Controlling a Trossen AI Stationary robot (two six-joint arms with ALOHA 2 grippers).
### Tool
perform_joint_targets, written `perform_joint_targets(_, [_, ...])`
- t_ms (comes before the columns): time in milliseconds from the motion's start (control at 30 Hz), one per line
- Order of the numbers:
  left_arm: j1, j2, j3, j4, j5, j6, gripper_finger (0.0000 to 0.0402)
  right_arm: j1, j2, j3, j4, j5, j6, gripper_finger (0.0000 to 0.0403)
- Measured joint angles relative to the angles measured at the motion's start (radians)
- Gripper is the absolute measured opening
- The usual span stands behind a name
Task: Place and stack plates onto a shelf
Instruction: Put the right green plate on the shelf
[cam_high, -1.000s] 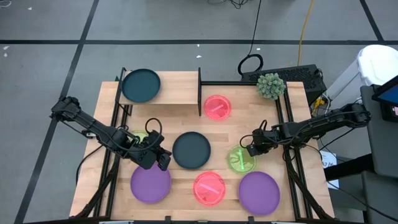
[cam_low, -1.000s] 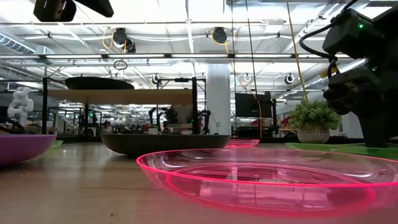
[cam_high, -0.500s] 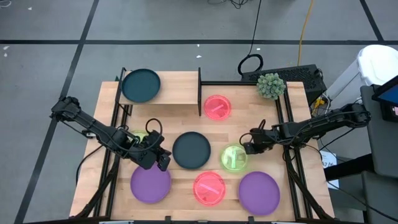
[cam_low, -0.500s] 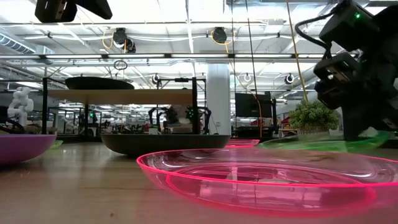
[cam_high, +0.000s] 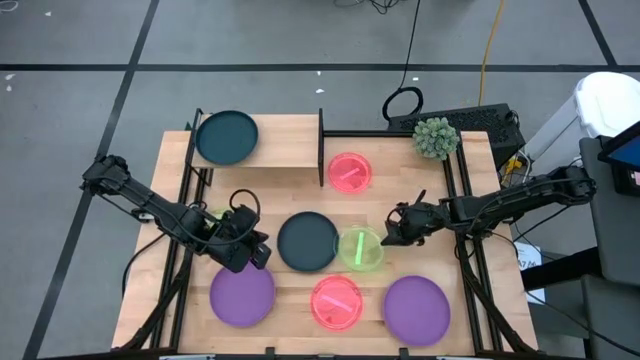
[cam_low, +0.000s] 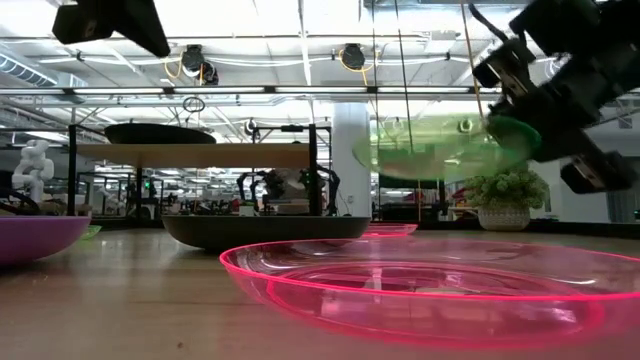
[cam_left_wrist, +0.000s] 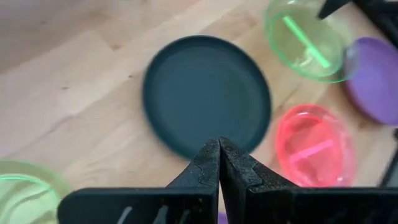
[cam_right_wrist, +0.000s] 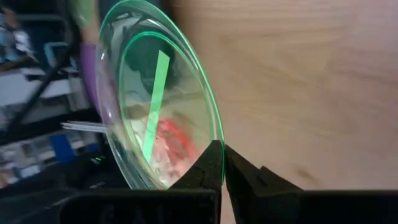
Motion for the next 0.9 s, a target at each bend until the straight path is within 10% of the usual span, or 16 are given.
perform_joint_targets(900, [0.145,-0.003,0.000,-0.076,-0.035,0.292,0.0003,-0.309,0.041,0.551,-0.441,0.086,-0.168,0.0000])
